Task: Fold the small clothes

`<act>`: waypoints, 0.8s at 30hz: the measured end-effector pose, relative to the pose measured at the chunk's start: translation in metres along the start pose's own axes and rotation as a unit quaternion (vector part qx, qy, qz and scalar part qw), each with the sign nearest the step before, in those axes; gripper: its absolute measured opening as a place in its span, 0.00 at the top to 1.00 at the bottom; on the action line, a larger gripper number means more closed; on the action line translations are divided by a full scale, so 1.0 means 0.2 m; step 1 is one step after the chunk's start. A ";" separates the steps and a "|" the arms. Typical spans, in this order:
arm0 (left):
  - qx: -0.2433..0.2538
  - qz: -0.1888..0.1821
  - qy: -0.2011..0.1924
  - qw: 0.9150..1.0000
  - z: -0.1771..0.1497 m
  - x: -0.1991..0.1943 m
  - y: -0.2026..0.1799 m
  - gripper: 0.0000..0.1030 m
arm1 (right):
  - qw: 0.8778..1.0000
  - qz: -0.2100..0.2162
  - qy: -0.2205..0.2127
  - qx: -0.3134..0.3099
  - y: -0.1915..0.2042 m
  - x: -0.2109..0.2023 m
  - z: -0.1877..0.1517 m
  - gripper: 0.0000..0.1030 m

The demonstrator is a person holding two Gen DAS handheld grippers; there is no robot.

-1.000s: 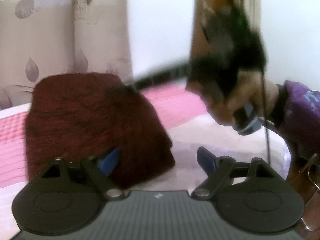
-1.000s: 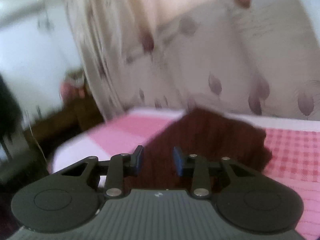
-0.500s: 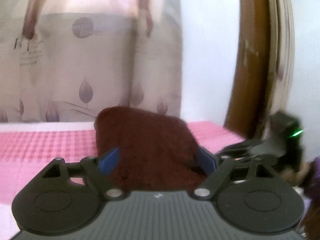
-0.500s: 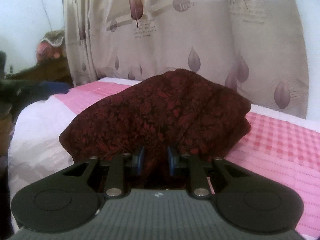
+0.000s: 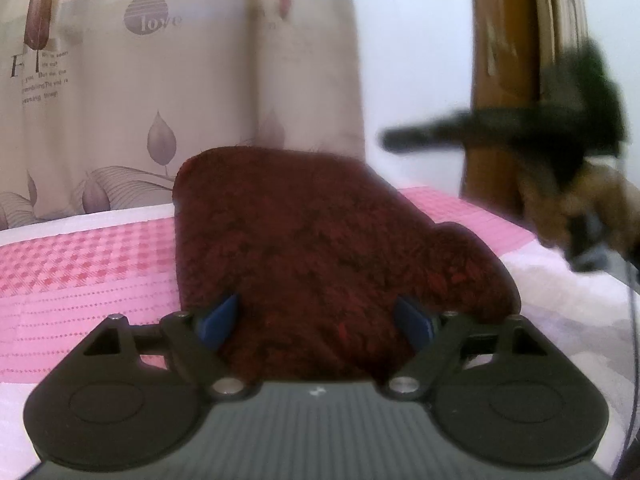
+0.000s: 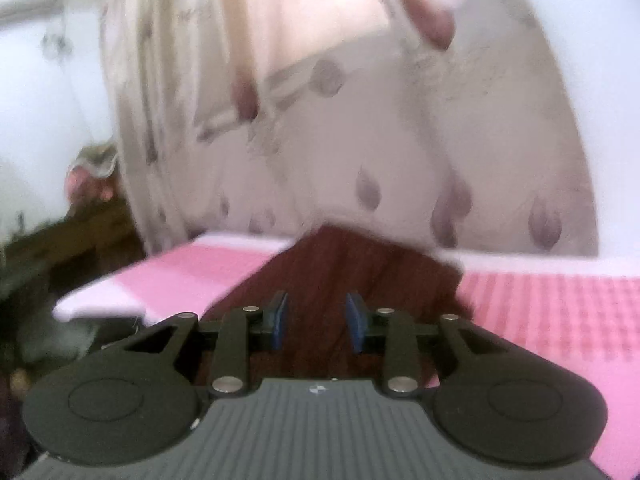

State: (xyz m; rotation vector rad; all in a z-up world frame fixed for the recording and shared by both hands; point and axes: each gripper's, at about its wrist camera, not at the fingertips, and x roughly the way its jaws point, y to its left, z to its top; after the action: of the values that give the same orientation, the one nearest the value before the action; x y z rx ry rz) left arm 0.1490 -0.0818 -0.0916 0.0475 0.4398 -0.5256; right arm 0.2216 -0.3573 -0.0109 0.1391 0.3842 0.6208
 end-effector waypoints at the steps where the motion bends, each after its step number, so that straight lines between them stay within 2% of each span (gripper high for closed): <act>1: -0.001 -0.001 -0.001 1.000 -0.01 0.00 0.00 0.15 | 1.000 -0.004 0.003 -0.012 -0.01 0.06 0.03 0.65; 4: 0.002 -0.001 -0.001 1.000 -0.02 -0.01 -0.02 0.13 | 0.998 -0.011 0.034 -0.052 -0.01 0.25 0.05 0.65; 7: -0.006 -0.008 0.005 1.000 -0.02 -0.01 -0.01 0.12 | 0.989 -0.068 0.080 -0.106 -0.05 0.43 -0.01 0.67; 9: -0.017 -0.016 0.010 1.000 -0.02 -0.02 0.02 0.12 | 0.990 -0.078 0.091 -0.074 -0.15 0.48 -0.06 0.67; 10: -0.022 -0.018 0.010 1.000 -0.03 -0.02 0.03 0.12 | 0.992 -0.072 0.088 -0.047 -0.19 0.49 -0.08 0.68; 13: -0.034 -0.023 0.012 0.999 -0.03 -0.03 0.05 0.12 | 0.994 -0.072 0.076 -0.032 -0.22 0.50 -0.14 0.68; 17: -0.045 -0.021 0.011 0.999 -0.04 -0.02 0.06 0.10 | 0.994 -0.080 0.065 -0.047 -0.18 0.51 -0.19 0.68; 20: -0.035 -0.014 0.012 0.999 -0.04 -0.03 0.04 0.09 | 0.993 -0.086 0.061 -0.043 -0.17 0.47 -0.15 0.68; 22: -0.034 -0.011 0.009 0.999 -0.04 -0.05 0.04 0.09 | 0.994 -0.096 0.032 -0.037 -0.11 0.37 -0.09 0.68; 24: -0.041 -0.014 0.011 0.999 -0.04 -0.06 0.06 0.09 | 0.996 -0.083 -0.007 -0.045 -0.01 0.24 -0.05 0.65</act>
State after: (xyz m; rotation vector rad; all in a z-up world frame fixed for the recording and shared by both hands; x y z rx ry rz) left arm 0.1426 -0.0646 -0.0941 -0.0318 0.4844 -0.5336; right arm 0.2541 -0.3304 -0.0347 0.0254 0.3506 0.4711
